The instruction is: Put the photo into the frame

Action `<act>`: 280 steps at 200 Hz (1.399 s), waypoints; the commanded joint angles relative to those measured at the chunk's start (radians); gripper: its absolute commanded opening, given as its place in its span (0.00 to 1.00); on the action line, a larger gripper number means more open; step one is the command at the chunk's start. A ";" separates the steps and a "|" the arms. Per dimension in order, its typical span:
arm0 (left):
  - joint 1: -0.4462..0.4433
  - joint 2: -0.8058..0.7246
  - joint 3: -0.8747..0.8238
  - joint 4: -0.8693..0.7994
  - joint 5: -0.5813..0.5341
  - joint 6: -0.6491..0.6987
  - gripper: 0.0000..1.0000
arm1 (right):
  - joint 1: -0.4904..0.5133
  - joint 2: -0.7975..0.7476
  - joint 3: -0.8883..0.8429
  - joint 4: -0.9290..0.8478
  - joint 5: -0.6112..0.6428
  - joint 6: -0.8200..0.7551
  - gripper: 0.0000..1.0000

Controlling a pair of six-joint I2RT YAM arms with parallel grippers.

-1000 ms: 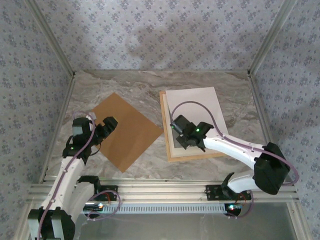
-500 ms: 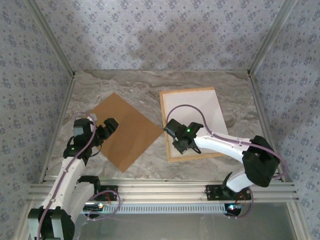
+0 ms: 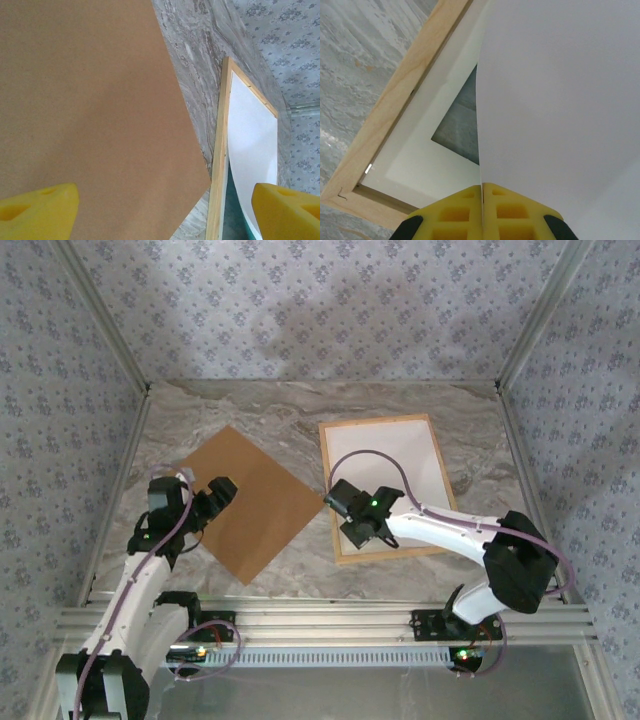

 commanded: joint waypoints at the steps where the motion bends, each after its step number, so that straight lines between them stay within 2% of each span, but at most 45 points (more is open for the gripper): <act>1: -0.008 0.001 -0.009 0.027 -0.010 0.011 0.89 | 0.009 -0.023 -0.019 0.010 -0.026 -0.022 0.00; 169: -0.019 0.019 -0.026 0.044 -0.024 0.007 0.89 | -0.051 0.019 -0.025 0.044 -0.069 -0.183 0.00; 280: -0.029 0.035 -0.029 0.055 -0.029 0.006 0.89 | -0.022 0.001 -0.054 0.025 -0.089 -0.159 0.00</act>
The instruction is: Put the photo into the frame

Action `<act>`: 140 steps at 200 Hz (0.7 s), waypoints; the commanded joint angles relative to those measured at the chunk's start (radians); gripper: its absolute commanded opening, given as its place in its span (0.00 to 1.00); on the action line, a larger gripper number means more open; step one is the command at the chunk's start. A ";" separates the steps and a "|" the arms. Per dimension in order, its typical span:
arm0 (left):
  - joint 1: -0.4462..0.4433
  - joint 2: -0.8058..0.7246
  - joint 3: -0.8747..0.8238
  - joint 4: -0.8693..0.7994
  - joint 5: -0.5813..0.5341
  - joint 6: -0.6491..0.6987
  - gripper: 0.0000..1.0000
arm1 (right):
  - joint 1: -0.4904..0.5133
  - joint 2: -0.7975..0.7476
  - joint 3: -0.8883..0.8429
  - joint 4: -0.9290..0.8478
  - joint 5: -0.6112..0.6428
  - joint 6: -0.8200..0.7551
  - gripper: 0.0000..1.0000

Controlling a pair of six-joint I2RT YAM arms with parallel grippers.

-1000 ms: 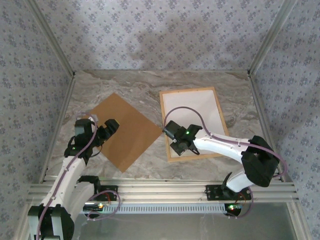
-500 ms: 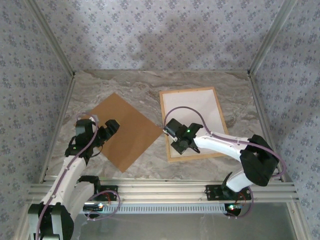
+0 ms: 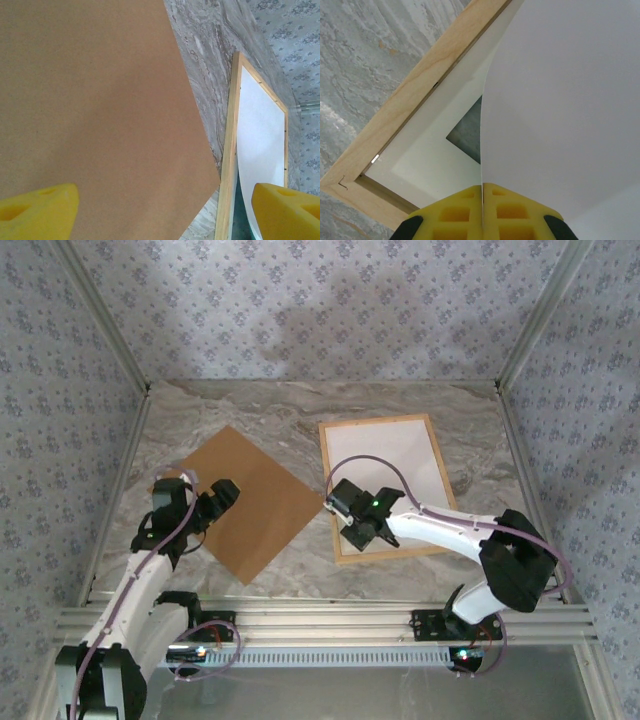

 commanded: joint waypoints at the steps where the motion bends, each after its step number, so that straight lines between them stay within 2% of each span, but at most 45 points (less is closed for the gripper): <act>1: -0.009 0.004 -0.008 0.028 -0.007 0.006 0.89 | 0.004 -0.008 -0.020 -0.023 -0.012 0.002 0.00; 48: -0.013 0.006 -0.008 0.030 -0.012 0.005 0.90 | -0.023 0.013 -0.002 -0.011 0.007 -0.012 0.00; 78: -0.014 0.006 -0.009 0.030 -0.015 0.006 0.89 | -0.025 0.027 -0.004 0.014 -0.010 -0.013 0.06; 140: -0.016 0.004 -0.012 0.027 -0.014 0.007 0.89 | -0.026 0.031 -0.013 0.033 -0.049 0.017 0.35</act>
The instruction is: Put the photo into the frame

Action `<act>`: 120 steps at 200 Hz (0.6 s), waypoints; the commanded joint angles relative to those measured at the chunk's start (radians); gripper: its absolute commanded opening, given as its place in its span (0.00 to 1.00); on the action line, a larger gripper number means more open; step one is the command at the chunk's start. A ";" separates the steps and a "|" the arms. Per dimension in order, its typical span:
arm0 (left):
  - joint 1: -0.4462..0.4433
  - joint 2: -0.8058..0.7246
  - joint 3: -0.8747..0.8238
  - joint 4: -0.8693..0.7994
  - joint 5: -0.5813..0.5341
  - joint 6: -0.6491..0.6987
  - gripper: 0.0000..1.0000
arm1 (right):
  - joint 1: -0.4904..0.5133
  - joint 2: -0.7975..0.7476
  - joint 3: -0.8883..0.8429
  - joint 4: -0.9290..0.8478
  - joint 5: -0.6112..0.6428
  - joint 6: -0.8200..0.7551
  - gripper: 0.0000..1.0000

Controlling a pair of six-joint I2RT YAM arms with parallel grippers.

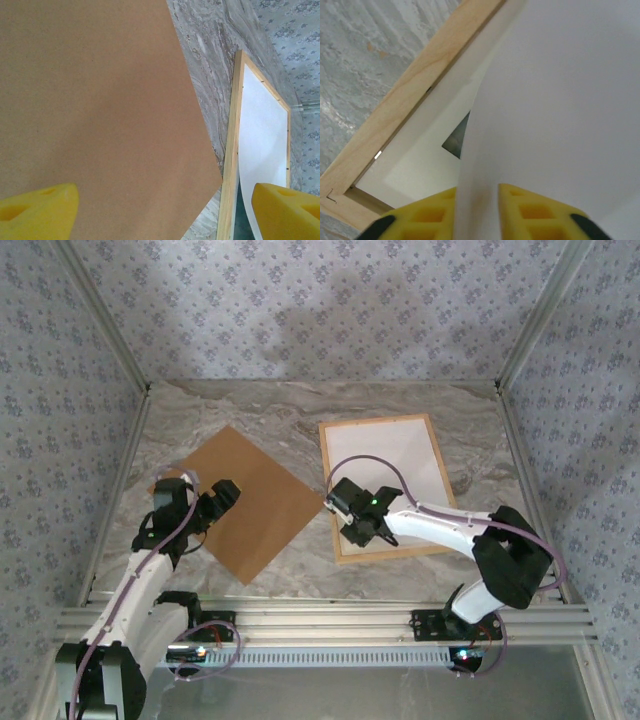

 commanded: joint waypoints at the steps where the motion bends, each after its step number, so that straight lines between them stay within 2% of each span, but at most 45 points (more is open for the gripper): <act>1: -0.011 -0.001 -0.007 0.020 -0.010 0.007 0.89 | -0.003 0.002 -0.004 0.000 -0.025 0.012 0.36; 21: -0.011 -0.004 -0.008 0.018 -0.012 0.010 0.89 | -0.001 -0.020 0.004 -0.020 -0.054 0.023 0.45; 55: -0.013 -0.001 -0.014 0.026 -0.013 0.008 0.90 | -0.019 -0.087 0.016 -0.039 -0.196 0.030 0.56; 88: -0.016 0.006 -0.010 0.030 -0.012 0.007 0.90 | -0.106 -0.115 0.004 0.015 -0.344 0.063 0.63; 120: -0.022 0.002 -0.008 0.024 -0.012 0.008 0.90 | -0.233 -0.071 -0.003 0.100 -0.451 0.194 0.61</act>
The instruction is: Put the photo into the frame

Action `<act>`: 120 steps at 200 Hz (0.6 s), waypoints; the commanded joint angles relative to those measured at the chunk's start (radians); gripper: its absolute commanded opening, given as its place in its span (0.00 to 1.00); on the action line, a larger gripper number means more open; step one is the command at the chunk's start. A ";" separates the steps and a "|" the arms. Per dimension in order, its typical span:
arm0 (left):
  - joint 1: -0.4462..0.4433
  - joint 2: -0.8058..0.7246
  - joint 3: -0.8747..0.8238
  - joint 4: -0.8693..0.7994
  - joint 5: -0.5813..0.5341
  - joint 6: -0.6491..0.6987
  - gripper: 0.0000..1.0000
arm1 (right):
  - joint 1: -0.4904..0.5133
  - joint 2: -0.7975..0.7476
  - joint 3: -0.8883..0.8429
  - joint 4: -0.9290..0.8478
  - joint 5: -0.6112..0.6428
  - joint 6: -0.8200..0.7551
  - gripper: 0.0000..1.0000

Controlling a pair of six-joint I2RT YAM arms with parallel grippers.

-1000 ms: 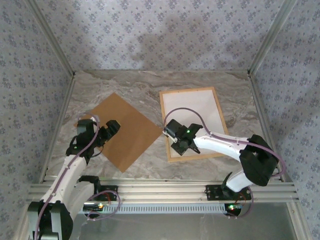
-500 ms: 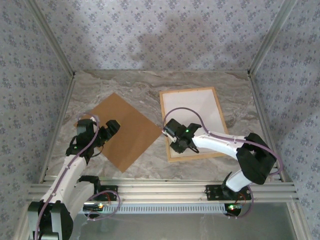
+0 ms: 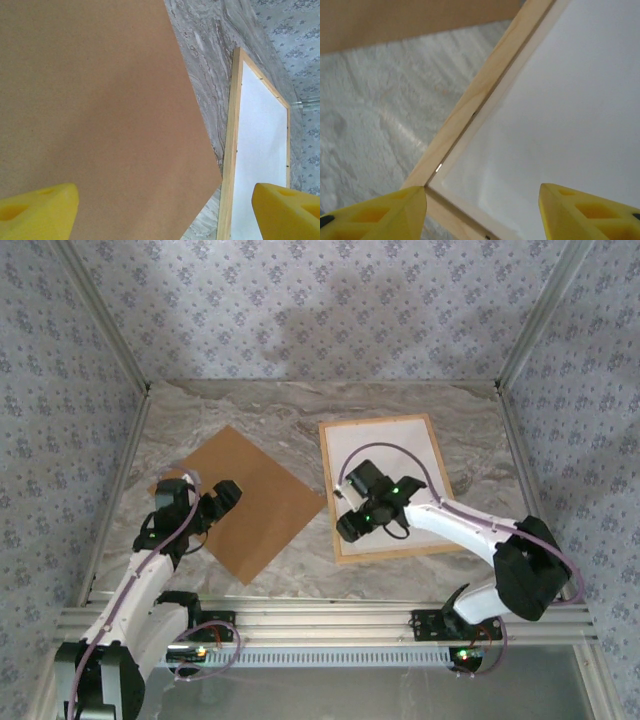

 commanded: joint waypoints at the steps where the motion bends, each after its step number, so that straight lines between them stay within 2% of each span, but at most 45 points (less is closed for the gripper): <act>1: -0.008 0.001 -0.001 0.008 -0.009 0.008 0.90 | -0.074 0.028 -0.004 0.058 -0.125 0.115 0.61; 44: -0.013 0.001 -0.005 0.011 -0.014 0.011 0.90 | -0.152 0.090 -0.050 0.068 -0.165 0.215 0.55; 120: -0.029 0.036 -0.002 0.035 -0.015 0.014 0.90 | -0.178 0.107 -0.139 0.103 -0.213 0.268 0.51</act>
